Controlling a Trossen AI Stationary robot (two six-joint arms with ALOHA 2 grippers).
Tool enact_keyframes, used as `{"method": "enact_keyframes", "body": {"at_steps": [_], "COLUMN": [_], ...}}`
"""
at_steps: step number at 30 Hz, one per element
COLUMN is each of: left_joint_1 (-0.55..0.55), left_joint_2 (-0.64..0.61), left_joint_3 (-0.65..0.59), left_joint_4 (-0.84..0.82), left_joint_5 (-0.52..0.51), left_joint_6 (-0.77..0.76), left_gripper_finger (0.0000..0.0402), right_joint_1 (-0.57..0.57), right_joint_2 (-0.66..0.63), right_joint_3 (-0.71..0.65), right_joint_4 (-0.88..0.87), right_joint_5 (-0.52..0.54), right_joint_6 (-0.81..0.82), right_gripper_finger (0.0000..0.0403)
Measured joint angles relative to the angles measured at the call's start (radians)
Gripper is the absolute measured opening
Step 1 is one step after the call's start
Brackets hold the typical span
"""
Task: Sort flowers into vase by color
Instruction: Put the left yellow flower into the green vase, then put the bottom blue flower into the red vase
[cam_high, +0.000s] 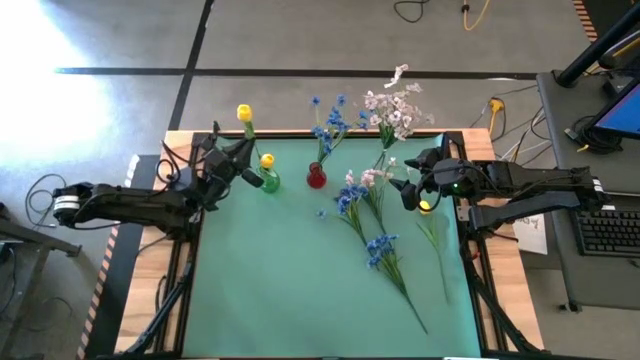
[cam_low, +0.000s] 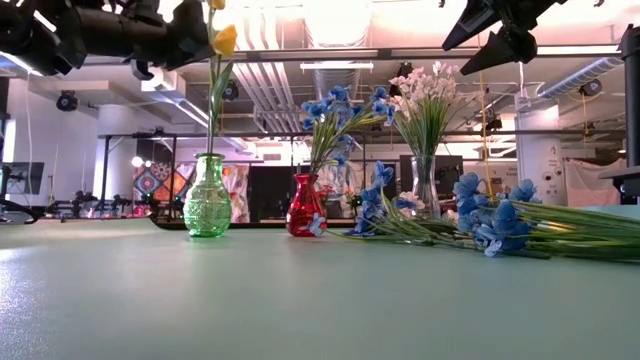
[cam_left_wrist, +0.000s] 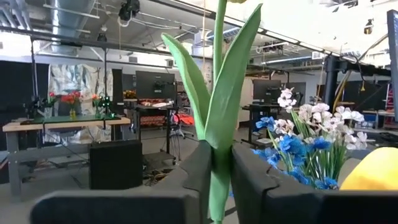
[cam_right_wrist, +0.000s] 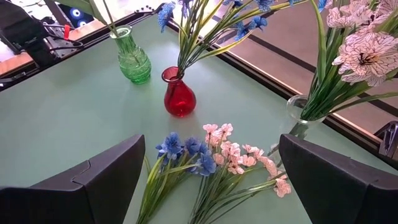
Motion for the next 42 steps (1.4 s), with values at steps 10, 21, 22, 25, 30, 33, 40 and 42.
{"method": "enact_keyframes", "body": {"at_steps": [10, 21, 22, 25, 30, 33, 40, 42], "left_joint_1": [-0.002, -0.015, -0.024, -0.068, -0.158, -0.200, -0.242, -0.256], "left_joint_2": [-0.001, -0.052, -0.062, -0.096, -0.152, -0.175, -0.150, -0.126], "left_joint_3": [0.000, 0.006, 0.011, 0.029, 0.114, 0.211, 0.508, 0.587], "left_joint_4": [-0.093, -0.141, -0.159, -0.230, -0.482, -0.684, -1.343, -1.525], "left_joint_5": [-0.001, -0.001, -0.001, 0.000, -0.008, -0.008, -0.007, -0.005], "left_joint_6": [-0.074, -0.072, -0.073, -0.082, -0.094, -0.141, -0.435, -0.551], "left_gripper_finger": [0.0151, 0.0212, 0.0213, 0.0213, 0.0213, 0.0213, 0.0213, 0.0213], "right_joint_1": [0.000, 0.000, 0.000, 0.000, 0.000, 0.000, 0.000, 0.001], "right_joint_2": [0.000, 0.000, 0.000, 0.000, 0.000, 0.000, 0.038, 0.065], "right_joint_3": [0.000, 0.000, 0.000, 0.000, 0.000, 0.000, 0.000, 0.000], "right_joint_4": [0.000, -0.001, -0.001, -0.001, -0.007, -0.024, -0.083, -0.080], "right_joint_5": [-0.001, -0.038, -0.045, -0.080, -0.145, -0.186, -0.288, -0.350], "right_joint_6": [0.000, 0.008, 0.009, 0.029, 0.061, 0.097, 0.179, 0.198], "right_gripper_finger": [0.0364, 0.0364, 0.0364, 0.0364, 0.0364, 0.0364, 0.0364, 0.0364]}}
